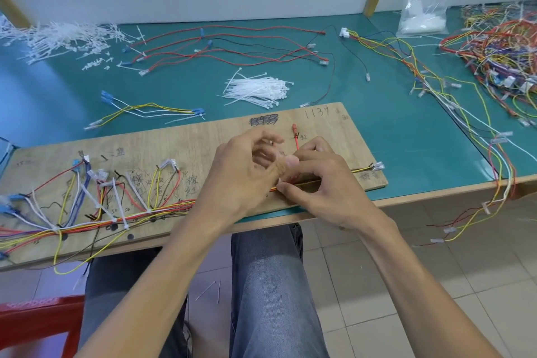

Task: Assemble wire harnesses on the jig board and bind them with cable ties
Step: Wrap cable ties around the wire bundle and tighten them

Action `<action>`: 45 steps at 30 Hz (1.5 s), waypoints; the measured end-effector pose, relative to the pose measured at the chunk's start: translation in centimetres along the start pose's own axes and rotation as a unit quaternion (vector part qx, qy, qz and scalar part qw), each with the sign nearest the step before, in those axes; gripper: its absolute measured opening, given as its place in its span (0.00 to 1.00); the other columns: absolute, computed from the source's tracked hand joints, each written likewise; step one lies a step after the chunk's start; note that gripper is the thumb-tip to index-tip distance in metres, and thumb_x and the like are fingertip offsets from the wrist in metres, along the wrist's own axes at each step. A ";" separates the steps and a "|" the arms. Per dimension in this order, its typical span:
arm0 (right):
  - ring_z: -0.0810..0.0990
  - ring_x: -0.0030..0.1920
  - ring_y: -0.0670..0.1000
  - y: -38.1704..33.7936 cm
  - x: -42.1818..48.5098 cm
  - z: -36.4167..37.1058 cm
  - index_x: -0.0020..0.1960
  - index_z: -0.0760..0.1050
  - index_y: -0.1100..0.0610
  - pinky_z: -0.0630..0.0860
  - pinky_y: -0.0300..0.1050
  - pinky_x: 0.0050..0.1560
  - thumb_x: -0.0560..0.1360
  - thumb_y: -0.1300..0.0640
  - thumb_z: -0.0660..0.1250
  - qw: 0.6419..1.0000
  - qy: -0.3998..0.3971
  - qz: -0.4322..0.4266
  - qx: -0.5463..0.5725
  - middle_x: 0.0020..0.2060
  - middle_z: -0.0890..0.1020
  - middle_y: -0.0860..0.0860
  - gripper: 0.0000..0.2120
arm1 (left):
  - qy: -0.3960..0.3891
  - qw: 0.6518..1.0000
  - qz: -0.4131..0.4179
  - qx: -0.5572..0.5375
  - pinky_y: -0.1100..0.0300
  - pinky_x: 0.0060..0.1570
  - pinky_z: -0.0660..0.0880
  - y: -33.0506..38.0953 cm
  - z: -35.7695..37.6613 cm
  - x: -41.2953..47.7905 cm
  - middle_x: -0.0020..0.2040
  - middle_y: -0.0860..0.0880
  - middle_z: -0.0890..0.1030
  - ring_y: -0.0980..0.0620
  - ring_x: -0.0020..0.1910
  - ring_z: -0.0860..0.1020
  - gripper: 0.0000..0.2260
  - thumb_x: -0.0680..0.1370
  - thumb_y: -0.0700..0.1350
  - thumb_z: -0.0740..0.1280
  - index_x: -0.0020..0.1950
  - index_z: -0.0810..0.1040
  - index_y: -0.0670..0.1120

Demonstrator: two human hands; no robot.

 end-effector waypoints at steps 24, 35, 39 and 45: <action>0.71 0.54 0.55 -0.6 -0.4 0.2 0.49 0.88 0.56 0.72 0.45 0.56 0.78 0.58 0.76 0.995 0.033 -0.088 -0.041 0.50 0.85 0.44 0.02 | 0.089 0.982 0.076 0.150 0.49 0.45 0.79 2.1 0.0 -2.1 0.39 0.53 0.86 0.50 0.41 0.83 0.03 0.77 0.48 0.75 0.44 0.86 0.51; 0.76 0.57 0.51 -0.1 -0.3 0.3 0.46 0.86 0.52 0.76 0.49 0.56 0.75 0.53 0.79 0.999 0.021 -0.010 -0.038 0.49 0.85 0.41 0.04 | 0.205 0.917 0.213 0.269 0.50 0.60 0.75 0.3 -6.6 -11.3 0.54 0.49 0.82 0.45 0.57 0.79 0.06 0.81 0.44 0.73 0.54 0.84 0.43; 0.75 0.58 0.51 -0.2 -0.3 0.6 0.45 0.84 0.52 0.76 0.50 0.57 0.75 0.54 0.78 0.999 0.009 0.004 -0.040 0.49 0.84 0.41 0.04 | 0.158 0.937 0.115 0.289 0.46 0.61 0.75 -5.1 -8.2 -10.9 0.56 0.51 0.81 0.47 0.59 0.77 0.08 0.80 0.44 0.73 0.57 0.84 0.45; 0.77 0.54 0.51 -0.4 -0.1 -0.3 0.43 0.89 0.53 0.75 0.41 0.54 0.71 0.57 0.82 0.998 0.052 0.018 -0.011 0.43 0.86 0.41 0.03 | 0.159 0.951 0.111 0.240 0.49 0.59 0.75 -6.1 -8.7 -9.9 0.53 0.54 0.83 0.51 0.56 0.78 0.05 0.79 0.45 0.74 0.54 0.85 0.47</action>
Point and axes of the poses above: each hand's wrist, its own x-axis towards the middle knuckle, its own z-axis out of the palm, y = z × x, the point moved 9 cm from there along x, towards the middle knuckle
